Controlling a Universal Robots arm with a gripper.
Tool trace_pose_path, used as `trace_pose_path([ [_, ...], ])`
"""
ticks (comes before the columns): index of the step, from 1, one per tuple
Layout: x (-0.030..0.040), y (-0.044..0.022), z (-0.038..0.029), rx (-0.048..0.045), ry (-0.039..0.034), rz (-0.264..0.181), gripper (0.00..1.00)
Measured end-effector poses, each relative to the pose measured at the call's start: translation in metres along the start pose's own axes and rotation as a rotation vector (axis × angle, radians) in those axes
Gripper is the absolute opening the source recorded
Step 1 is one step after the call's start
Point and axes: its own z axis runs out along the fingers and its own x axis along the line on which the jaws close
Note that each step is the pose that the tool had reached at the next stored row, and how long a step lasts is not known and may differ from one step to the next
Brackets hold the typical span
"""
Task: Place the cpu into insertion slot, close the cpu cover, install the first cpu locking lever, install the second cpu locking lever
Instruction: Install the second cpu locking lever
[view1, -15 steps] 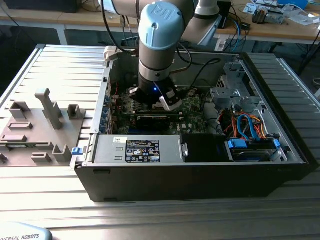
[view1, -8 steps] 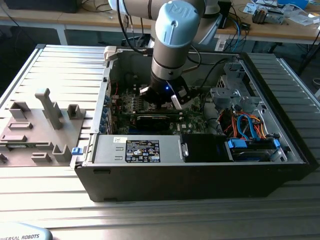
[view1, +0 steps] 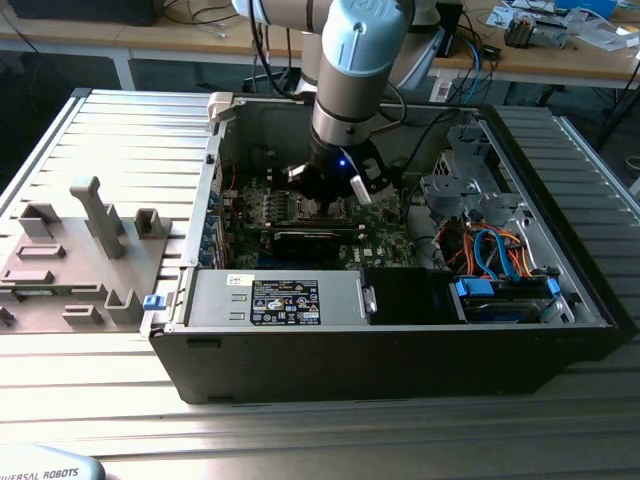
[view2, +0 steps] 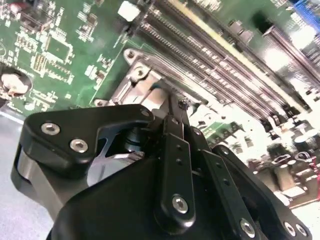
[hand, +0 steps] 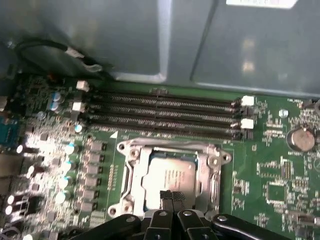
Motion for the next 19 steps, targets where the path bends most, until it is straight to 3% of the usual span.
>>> trace_pose_path([
  [3, -0.0013, 0.0133, 0.0024, 0.0224, 0.0022, 0.001, 0.11],
  [5, -0.0019, 0.019, 0.0028, 0.0451, 0.0042, 0.002, 0.11],
  [7, -0.002, 0.0219, 0.001, 0.0816, 0.0076, 0.003, 0.11],
  [8, -0.0022, 0.0236, -0.0002, 0.1078, 0.0099, 0.004, 0.11],
  [11, -0.0023, 0.0263, -0.0043, 0.1462, 0.0135, 0.006, 0.11],
  [14, -0.0028, 0.0297, -0.0075, 0.1662, 0.0153, 0.007, 0.11],
  [17, -0.0034, 0.0343, -0.0105, 0.1748, 0.0161, 0.007, 0.11],
  [19, -0.0037, 0.0368, -0.0163, 0.1795, 0.0165, 0.007, 0.11],
])
